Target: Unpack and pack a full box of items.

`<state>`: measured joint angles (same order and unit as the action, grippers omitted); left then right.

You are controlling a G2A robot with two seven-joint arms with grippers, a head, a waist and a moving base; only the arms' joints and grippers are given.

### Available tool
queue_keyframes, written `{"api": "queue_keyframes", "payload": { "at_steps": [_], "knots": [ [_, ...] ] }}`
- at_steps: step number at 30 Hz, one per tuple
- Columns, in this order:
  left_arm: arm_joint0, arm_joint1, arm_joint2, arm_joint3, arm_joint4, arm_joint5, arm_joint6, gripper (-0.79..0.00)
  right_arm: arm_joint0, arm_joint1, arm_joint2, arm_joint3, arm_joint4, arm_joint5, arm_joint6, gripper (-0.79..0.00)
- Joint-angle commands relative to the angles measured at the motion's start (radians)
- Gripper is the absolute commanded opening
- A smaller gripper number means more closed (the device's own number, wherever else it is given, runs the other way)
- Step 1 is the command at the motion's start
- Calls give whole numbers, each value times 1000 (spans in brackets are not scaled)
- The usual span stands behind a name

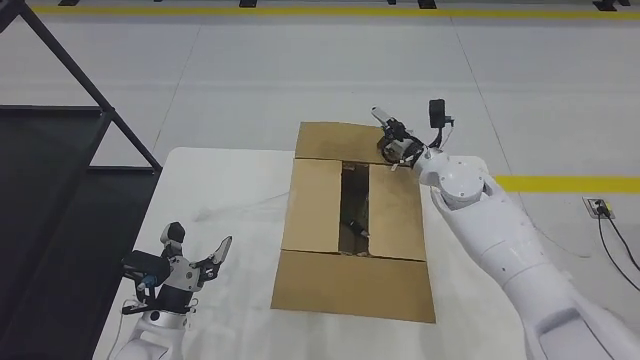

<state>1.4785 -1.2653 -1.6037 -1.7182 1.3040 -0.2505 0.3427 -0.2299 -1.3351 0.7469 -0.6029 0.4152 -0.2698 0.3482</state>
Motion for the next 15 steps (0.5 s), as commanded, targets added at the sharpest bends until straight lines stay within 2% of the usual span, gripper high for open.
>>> {"api": "queue_keyframes", "payload": {
  "at_steps": [1,4,10,13,15],
  "knots": [
    [0,0,0,0,0,0,0,0,-23,15,15,-49,-23,-23,63,0],
    [1,0,-1,-5,-6,4,-6,0,-60,41,42,-131,-43,-25,212,0],
    [7,2,-29,-8,-37,5,-1,0,-136,90,97,-315,-66,60,477,0],
    [15,3,-44,-11,-51,6,5,0,-162,112,138,-368,-63,102,568,0],
    [22,4,-55,-14,-60,2,6,0,-165,114,142,-373,-64,106,572,0]
  ]
}}
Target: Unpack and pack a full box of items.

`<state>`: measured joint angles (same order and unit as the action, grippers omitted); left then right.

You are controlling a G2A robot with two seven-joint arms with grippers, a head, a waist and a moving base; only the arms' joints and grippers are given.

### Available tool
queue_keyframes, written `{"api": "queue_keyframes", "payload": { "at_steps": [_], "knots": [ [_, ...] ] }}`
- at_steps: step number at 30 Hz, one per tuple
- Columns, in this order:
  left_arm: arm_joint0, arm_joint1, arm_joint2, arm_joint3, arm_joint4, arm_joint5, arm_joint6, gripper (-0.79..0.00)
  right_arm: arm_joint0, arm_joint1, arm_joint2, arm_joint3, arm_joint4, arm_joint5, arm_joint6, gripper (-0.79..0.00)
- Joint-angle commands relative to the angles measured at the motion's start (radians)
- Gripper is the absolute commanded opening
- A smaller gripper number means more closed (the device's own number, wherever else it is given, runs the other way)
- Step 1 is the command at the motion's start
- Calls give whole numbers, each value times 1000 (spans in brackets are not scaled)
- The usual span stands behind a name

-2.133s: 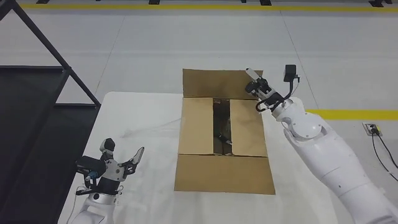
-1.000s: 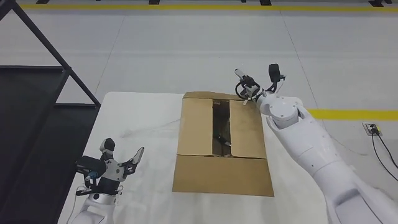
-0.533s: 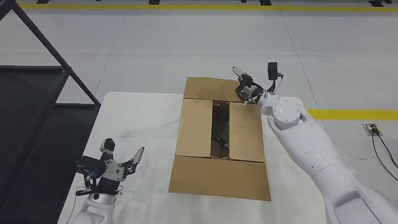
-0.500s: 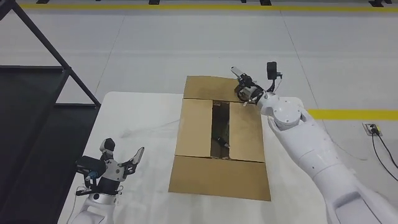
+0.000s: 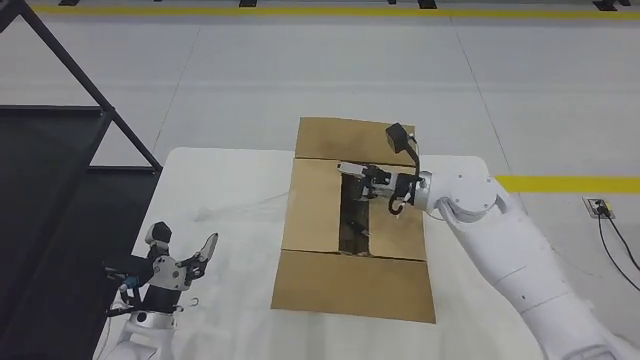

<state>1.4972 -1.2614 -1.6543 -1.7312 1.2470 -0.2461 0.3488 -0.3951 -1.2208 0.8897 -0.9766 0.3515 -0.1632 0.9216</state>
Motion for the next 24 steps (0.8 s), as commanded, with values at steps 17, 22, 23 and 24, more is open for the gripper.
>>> {"api": "queue_keyframes", "payload": {
  "at_steps": [17,22,23,24],
  "knots": [
    [14,3,-1,-26,-8,-30,-36,0,-32,-4,-3,-34,-7,41,-30,0],
    [36,5,5,-54,3,-51,-43,0,-21,-15,-24,-24,-28,88,-35,0],
    [41,5,5,-59,4,-54,-45,0,-15,-18,-28,-16,-34,94,-44,0],
    [46,5,5,-65,6,-55,-46,0,-11,-22,-34,-11,-33,99,-42,0]
  ]
}}
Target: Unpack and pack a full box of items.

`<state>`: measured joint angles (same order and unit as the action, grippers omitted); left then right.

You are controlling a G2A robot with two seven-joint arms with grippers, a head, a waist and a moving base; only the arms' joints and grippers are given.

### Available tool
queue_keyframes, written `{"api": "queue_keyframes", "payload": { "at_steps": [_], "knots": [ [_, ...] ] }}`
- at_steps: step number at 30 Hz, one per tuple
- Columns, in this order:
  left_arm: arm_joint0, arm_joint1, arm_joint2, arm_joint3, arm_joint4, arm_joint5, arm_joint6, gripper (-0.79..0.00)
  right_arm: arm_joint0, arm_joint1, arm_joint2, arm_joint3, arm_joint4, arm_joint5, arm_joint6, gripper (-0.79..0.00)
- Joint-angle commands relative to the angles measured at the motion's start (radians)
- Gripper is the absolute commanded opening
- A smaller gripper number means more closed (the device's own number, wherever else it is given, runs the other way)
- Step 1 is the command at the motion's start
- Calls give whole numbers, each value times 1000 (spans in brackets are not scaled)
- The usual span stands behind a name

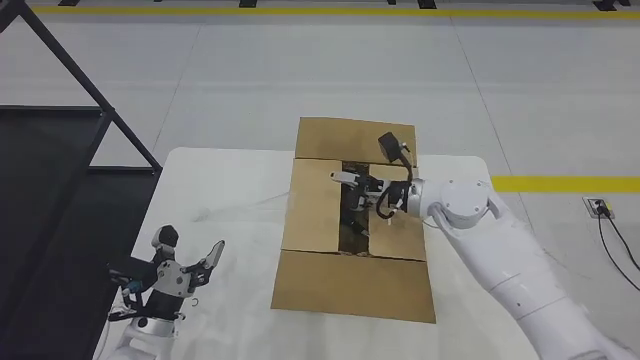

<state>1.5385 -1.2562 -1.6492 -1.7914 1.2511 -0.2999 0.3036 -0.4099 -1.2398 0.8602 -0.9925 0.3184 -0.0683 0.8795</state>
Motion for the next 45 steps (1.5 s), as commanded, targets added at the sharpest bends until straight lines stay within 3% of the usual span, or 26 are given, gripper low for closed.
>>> {"api": "queue_keyframes", "payload": {
  "at_steps": [1,14,19,37,45],
  "knots": [
    [9,0,2,-10,3,-1,-1,0,7,-6,-8,13,7,4,9,0],
    [18,1,12,-25,17,1,-28,0,62,-68,-51,172,122,-92,73,0],
    [22,-1,62,-52,125,48,-2,0,79,-85,-45,207,158,-142,76,0],
    [40,2,134,-150,199,25,-16,0,132,-140,-61,172,210,-185,124,0],
    [0,-4,197,-146,202,51,-69,0,164,-177,-98,165,199,-200,118,0]
  ]
}}
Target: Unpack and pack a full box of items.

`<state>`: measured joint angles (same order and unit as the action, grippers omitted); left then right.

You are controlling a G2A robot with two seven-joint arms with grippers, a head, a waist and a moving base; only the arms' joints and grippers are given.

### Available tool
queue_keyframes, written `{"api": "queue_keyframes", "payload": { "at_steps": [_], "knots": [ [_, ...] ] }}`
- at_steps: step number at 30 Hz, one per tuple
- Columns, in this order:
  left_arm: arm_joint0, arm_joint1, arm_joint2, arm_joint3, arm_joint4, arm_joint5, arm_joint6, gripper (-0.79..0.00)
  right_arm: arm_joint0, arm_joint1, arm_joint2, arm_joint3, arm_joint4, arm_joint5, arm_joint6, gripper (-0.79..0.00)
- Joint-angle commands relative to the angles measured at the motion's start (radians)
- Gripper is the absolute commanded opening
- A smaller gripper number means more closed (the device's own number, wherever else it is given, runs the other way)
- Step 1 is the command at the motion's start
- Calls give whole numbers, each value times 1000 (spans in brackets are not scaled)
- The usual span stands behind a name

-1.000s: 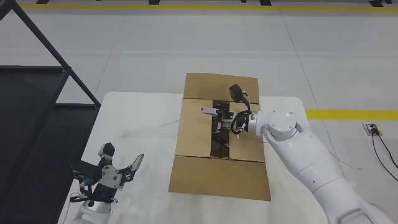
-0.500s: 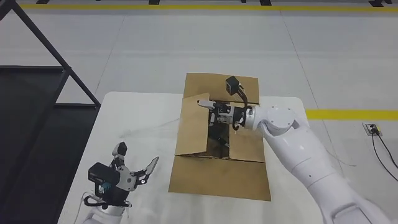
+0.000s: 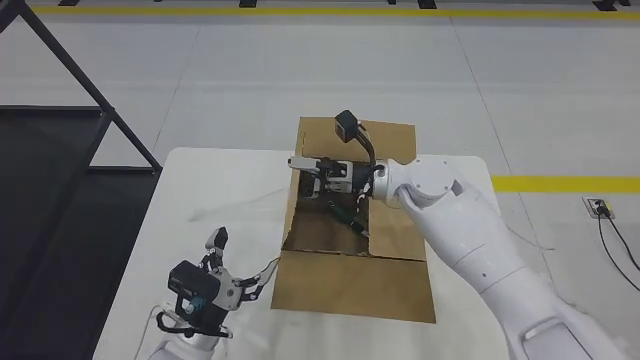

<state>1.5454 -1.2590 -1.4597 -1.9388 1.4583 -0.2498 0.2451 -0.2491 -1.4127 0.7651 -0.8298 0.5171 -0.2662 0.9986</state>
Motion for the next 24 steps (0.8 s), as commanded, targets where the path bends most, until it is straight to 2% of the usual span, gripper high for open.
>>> {"api": "queue_keyframes", "payload": {
  "at_steps": [1,13,24],
  "knots": [
    [-14,-2,14,3,-8,5,-22,0,6,-8,-7,5,2,-3,0,0],
    [-109,-20,67,24,-123,153,-146,0,34,-54,-51,58,-18,-44,66,0],
    [-137,-26,23,45,-229,219,-180,0,40,-63,-29,104,1,-93,179,0]
  ]
}}
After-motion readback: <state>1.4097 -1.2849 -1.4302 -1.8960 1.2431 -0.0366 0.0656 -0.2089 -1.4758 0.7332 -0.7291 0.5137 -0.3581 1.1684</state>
